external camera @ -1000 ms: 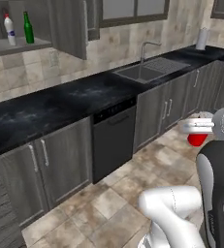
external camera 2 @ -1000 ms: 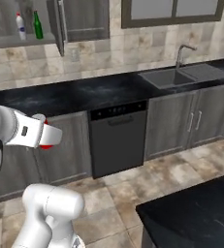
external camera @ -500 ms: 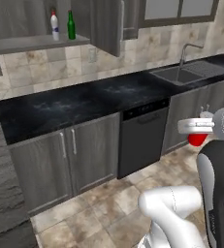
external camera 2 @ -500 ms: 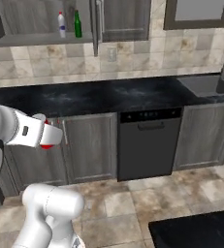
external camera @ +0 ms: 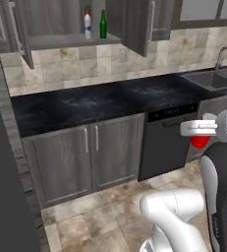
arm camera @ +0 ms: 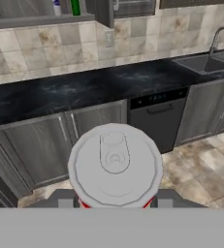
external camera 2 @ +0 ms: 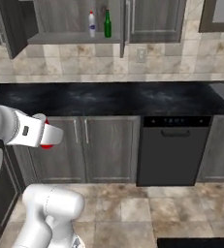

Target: Pick the beer, bottled water, can from the counter and place them in the open cabinet.

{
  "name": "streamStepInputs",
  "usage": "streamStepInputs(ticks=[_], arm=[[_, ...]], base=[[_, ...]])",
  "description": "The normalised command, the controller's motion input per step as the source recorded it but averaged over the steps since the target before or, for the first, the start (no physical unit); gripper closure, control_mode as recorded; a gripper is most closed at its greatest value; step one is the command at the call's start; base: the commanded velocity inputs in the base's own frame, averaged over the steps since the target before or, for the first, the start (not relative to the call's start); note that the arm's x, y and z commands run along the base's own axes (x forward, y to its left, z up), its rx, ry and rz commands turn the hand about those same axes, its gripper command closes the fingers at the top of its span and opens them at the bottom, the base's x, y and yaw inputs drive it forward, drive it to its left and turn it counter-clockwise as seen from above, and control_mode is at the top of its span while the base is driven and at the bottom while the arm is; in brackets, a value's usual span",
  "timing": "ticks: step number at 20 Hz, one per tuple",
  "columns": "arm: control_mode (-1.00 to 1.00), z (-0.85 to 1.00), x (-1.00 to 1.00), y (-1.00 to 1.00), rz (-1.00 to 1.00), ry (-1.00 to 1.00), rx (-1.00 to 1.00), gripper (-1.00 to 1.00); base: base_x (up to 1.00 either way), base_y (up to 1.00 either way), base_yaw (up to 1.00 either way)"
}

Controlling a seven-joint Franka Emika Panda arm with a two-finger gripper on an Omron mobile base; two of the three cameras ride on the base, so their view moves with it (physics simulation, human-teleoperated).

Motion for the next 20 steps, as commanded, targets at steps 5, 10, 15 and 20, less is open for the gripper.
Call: streamStepInputs(ticks=[5, 10, 15, 20], arm=[[1.0, 0.0, 0.0, 0.0, 0.0, 0.0, 0.0, 1.0], [1.0, 0.0, 0.0, 0.0, 0.0, 0.0, 0.0, 1.0], [1.0, 0.0, 0.0, 0.0, 0.0, 0.0, 0.0, 1.0], [1.0, 0.0, 0.0, 0.0, 0.0, 0.0, 0.0, 1.0]], base=[[-0.01, 0.06, 0.3], [0.09, 0.03, 0.28], [0.42, 0.0, 0.19], [0.67, -0.01, 0.09]])
